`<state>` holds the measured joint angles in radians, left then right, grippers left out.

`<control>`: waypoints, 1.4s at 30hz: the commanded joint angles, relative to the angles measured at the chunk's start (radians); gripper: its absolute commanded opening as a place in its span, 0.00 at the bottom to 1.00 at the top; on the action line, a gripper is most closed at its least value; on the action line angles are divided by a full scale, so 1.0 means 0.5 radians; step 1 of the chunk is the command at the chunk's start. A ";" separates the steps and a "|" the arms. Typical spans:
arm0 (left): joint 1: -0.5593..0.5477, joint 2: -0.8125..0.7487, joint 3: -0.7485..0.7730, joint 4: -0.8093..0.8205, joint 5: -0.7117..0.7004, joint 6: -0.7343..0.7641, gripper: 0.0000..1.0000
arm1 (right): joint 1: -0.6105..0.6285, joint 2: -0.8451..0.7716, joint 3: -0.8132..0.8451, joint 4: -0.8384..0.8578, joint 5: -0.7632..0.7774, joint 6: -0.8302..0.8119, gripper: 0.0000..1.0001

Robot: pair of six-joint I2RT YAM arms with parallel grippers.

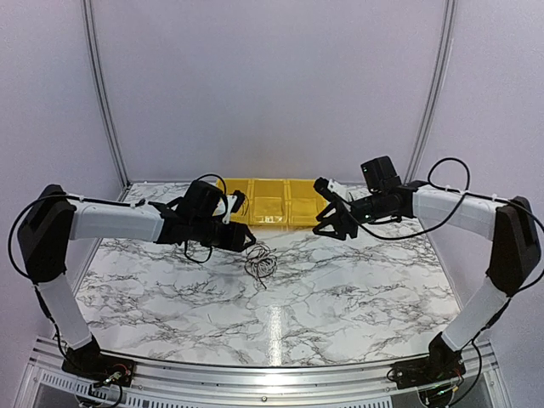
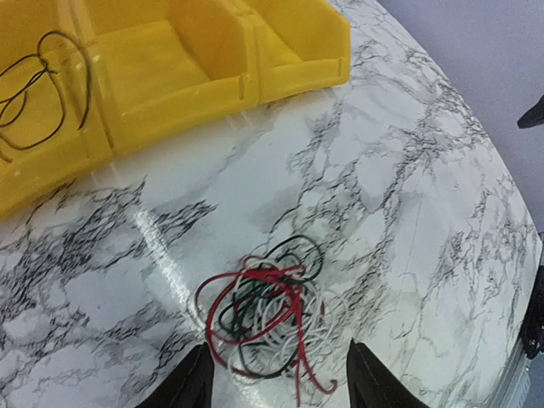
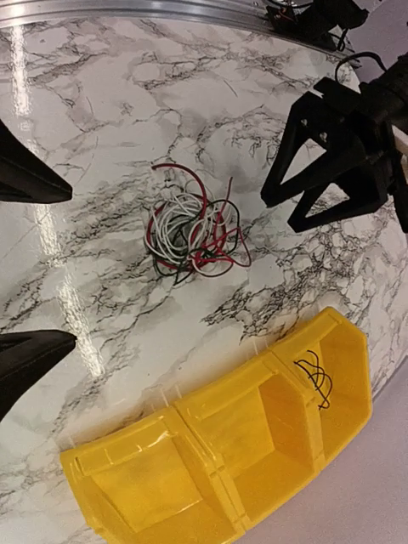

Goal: Untangle the cables

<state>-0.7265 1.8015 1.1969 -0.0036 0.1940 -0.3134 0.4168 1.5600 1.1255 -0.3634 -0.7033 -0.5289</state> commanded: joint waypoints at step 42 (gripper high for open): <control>0.168 -0.472 -0.271 0.320 -0.016 -0.395 0.63 | 0.516 1.128 0.872 -0.092 0.629 -0.529 0.26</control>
<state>-0.6502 1.5826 1.0698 0.1295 0.1654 -0.5045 0.6739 2.1262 1.5288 -0.3920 -0.4072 -0.7830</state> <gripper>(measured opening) 0.629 0.276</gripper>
